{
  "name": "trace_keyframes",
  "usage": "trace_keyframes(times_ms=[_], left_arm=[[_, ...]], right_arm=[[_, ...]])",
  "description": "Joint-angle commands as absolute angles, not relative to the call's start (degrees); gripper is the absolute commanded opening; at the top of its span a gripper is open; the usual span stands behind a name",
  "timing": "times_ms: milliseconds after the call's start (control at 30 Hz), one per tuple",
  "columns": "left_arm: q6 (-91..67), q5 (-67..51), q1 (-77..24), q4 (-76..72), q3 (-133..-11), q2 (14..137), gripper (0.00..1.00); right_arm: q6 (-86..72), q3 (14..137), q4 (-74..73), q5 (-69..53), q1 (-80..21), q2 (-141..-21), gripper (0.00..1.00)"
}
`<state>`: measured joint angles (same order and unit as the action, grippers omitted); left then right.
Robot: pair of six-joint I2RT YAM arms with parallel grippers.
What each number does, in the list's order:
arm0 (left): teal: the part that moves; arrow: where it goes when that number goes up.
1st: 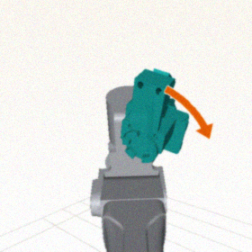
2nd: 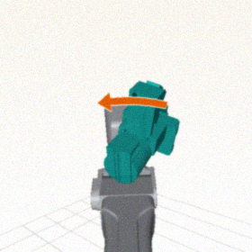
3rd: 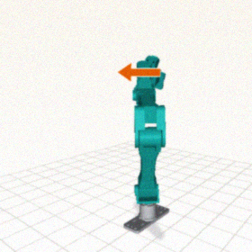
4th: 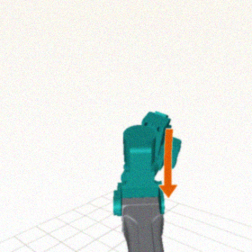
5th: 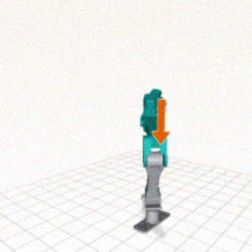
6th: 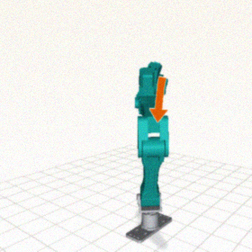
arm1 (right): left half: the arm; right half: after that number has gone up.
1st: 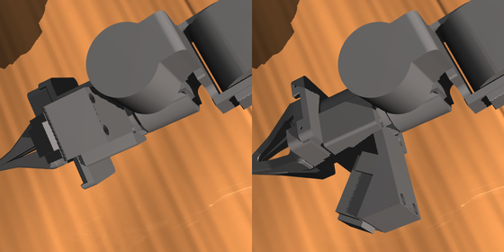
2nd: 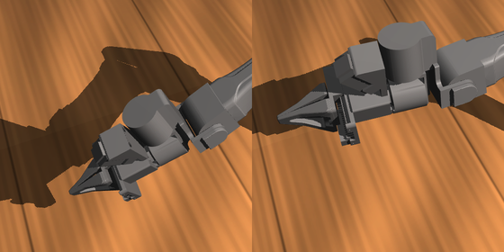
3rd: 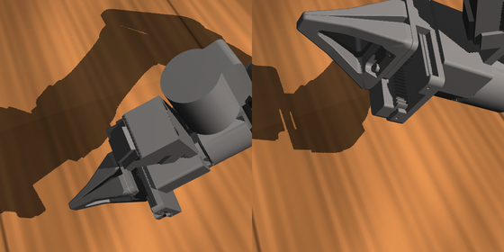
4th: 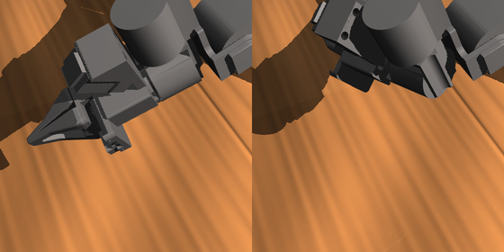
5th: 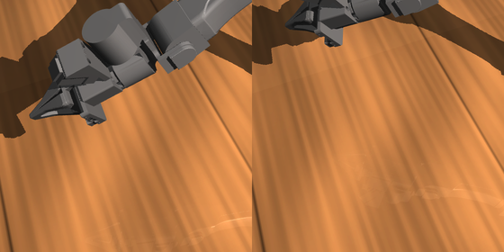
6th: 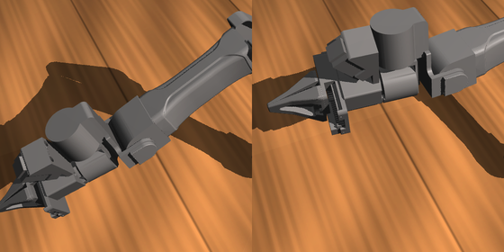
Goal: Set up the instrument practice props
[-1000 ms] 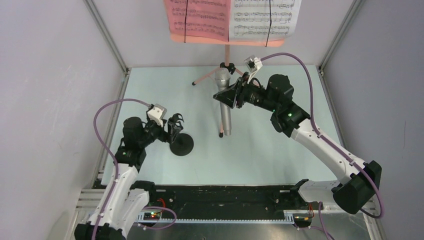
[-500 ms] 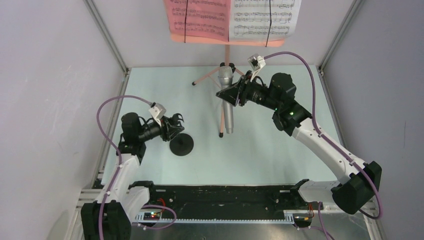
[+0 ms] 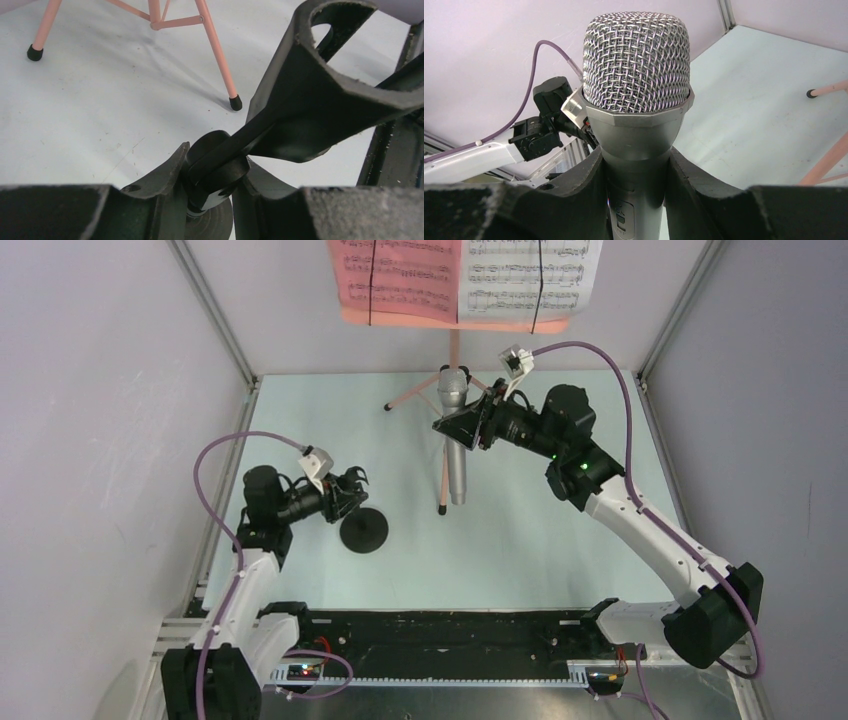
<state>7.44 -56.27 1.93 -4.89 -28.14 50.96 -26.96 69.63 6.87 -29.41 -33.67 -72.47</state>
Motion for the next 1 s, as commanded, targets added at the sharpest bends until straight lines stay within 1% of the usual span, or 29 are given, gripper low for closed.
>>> trace_keyframes(times_ms=[0, 67, 100, 133, 267, 333, 500, 600, 700, 867, 967], left_arm=[[6.26, -50.60, -2.55, -6.76, -31.94, 47.49, 0.00], [5.73, -45.29, -6.98, -6.24, -33.38, 45.93, 0.00], [4.95, -40.74, -8.67, -6.20, -34.05, 44.86, 0.00], [4.69, -36.58, -12.39, -6.01, -34.43, 44.36, 0.00], [1.16, -26.97, -20.31, -5.80, -36.51, 43.20, 0.00], [-2.23, -24.36, -22.92, -5.82, -37.93, 43.41, 0.00], [-3.68, -17.84, -30.39, -5.93, -41.19, 46.65, 0.00], [-4.38, -14.93, -34.46, -7.44, -41.35, 50.59, 0.00], [-5.22, -12.94, -37.74, -10.58, -40.27, 53.56, 0.00], [-5.43, -10.88, -41.26, -14.92, -37.37, 57.07, 0.00], [-4.20, -8.78, -43.53, -21.91, -33.38, 56.91, 0.00]], right_arm=[[-28.46, 69.96, 12.33, -30.00, -33.49, -71.65, 0.00], [-28.51, 69.92, 12.95, -29.26, -33.67, -71.05, 0.00], [-28.49, 69.95, 13.11, -28.82, -33.76, -70.39, 0.00], [-28.48, 69.96, 13.38, -28.04, -33.86, -70.00, 0.00], [-28.44, 70.29, 13.59, -25.64, -34.48, -67.52, 0.00], [-28.32, 70.51, 13.44, -23.96, -34.92, -66.05, 0.00], [-27.89, 71.48, 13.44, -21.42, -36.31, -62.72, 0.00], [-23.75, 72.15, 12.99, -18.48, -39.81, -61.70, 0.00], [-17.42, 72.16, 12.03, -12.19, -44.88, -61.35, 0.00], [-12.07, 72.15, 12.46, -3.80, -50.09, -62.54, 0.00], [-8.77, 71.91, 14.23, 0.71, -52.65, -63.49, 0.00]])
